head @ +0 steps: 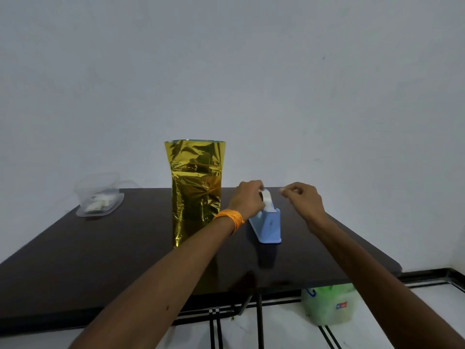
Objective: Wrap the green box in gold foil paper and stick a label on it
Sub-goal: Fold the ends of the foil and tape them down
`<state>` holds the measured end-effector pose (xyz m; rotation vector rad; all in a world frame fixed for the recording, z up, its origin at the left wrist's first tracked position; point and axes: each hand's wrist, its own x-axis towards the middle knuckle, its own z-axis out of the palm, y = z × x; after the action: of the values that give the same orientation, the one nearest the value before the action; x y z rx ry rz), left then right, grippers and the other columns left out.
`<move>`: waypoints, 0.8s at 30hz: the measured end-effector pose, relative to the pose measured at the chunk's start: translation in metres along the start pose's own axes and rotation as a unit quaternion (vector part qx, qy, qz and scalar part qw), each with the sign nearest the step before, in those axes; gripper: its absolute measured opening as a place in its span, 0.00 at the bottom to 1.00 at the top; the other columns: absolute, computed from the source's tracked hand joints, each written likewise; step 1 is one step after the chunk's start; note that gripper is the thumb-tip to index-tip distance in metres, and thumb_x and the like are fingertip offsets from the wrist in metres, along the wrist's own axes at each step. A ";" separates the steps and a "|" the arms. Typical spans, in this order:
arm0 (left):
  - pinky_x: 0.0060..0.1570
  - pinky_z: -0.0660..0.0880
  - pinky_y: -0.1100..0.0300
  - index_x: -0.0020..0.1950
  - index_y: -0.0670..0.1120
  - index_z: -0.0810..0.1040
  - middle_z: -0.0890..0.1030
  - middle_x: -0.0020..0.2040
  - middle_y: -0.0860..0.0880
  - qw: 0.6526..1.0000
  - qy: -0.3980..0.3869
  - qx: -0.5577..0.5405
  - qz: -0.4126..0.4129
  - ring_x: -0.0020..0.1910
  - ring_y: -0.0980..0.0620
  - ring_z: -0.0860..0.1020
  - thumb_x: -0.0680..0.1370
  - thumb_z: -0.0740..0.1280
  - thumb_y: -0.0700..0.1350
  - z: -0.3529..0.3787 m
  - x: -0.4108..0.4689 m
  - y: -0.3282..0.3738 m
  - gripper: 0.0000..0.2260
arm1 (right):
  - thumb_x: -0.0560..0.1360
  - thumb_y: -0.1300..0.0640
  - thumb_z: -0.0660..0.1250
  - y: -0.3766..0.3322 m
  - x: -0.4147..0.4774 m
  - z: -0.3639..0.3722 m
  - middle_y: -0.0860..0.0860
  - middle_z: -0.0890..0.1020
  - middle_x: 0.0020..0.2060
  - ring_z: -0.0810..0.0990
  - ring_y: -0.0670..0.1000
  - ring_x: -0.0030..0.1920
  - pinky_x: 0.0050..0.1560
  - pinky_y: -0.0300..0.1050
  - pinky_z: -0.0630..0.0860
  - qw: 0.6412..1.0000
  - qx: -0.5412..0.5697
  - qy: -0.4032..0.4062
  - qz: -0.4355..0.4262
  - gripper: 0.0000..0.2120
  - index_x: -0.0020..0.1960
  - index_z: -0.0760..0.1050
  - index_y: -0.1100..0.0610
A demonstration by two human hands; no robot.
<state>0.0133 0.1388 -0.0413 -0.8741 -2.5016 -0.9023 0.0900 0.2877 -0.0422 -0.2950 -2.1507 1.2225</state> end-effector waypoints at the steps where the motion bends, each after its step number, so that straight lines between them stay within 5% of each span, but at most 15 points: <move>1: 0.48 0.77 0.56 0.55 0.44 0.81 0.84 0.47 0.45 0.999 0.031 -0.010 0.013 0.49 0.45 0.80 0.71 0.69 0.38 -0.013 0.002 0.006 0.12 | 0.76 0.53 0.70 -0.008 0.003 0.003 0.46 0.83 0.42 0.79 0.45 0.44 0.42 0.41 0.75 1.000 0.017 0.007 -0.006 0.05 0.47 0.82 0.53; 5: 0.49 0.75 0.58 0.52 0.47 0.82 0.84 0.40 0.49 0.989 0.123 -0.028 0.081 0.42 0.51 0.80 0.73 0.68 0.40 -0.078 0.006 0.035 0.09 | 0.75 0.50 0.71 -0.030 0.015 0.024 0.47 0.83 0.46 0.81 0.48 0.50 0.53 0.51 0.80 0.995 0.093 0.009 -0.022 0.05 0.49 0.82 0.50; 11: 0.46 0.80 0.58 0.51 0.49 0.83 0.83 0.39 0.53 0.965 0.248 -0.017 0.081 0.40 0.55 0.81 0.76 0.69 0.48 -0.164 0.009 0.017 0.07 | 0.79 0.52 0.68 -0.074 0.009 0.061 0.52 0.83 0.54 0.83 0.50 0.55 0.57 0.47 0.80 0.972 0.192 -0.109 -0.079 0.11 0.62 0.77 0.48; 13: 0.47 0.80 0.58 0.54 0.49 0.82 0.84 0.43 0.52 0.974 0.217 -0.017 0.066 0.42 0.55 0.81 0.76 0.69 0.51 -0.183 0.006 0.000 0.09 | 0.81 0.53 0.66 -0.087 0.006 0.071 0.52 0.83 0.55 0.82 0.48 0.57 0.60 0.46 0.77 0.964 0.200 -0.142 -0.104 0.14 0.66 0.74 0.47; 18: 0.52 0.75 0.54 0.59 0.50 0.80 0.81 0.52 0.52 0.997 -0.017 0.077 0.020 0.51 0.51 0.78 0.67 0.72 0.62 -0.214 -0.006 -0.047 0.25 | 0.83 0.53 0.61 -0.112 0.007 0.096 0.51 0.85 0.50 0.82 0.48 0.57 0.64 0.48 0.73 0.957 0.188 -0.173 -0.135 0.17 0.71 0.68 0.45; 21: 0.46 0.76 0.55 0.52 0.46 0.84 0.84 0.48 0.48 0.993 -0.040 0.107 0.027 0.48 0.47 0.80 0.68 0.77 0.54 -0.217 -0.009 -0.067 0.18 | 0.83 0.50 0.58 -0.116 0.007 0.107 0.53 0.82 0.51 0.80 0.49 0.58 0.66 0.52 0.72 0.959 0.166 -0.178 -0.143 0.17 0.71 0.67 0.44; 24: 0.41 0.69 0.65 0.49 0.45 0.86 0.84 0.50 0.48 0.998 -0.016 0.052 0.035 0.51 0.49 0.78 0.72 0.75 0.51 -0.218 -0.014 -0.073 0.11 | 0.84 0.47 0.56 -0.123 0.004 0.113 0.53 0.79 0.58 0.79 0.46 0.59 0.60 0.45 0.71 0.957 0.149 -0.193 -0.155 0.17 0.72 0.65 0.42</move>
<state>-0.0010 -0.0564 0.0805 -0.9431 -2.5032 -0.7327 0.0300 0.1455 0.0205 0.4301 -2.1726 1.4788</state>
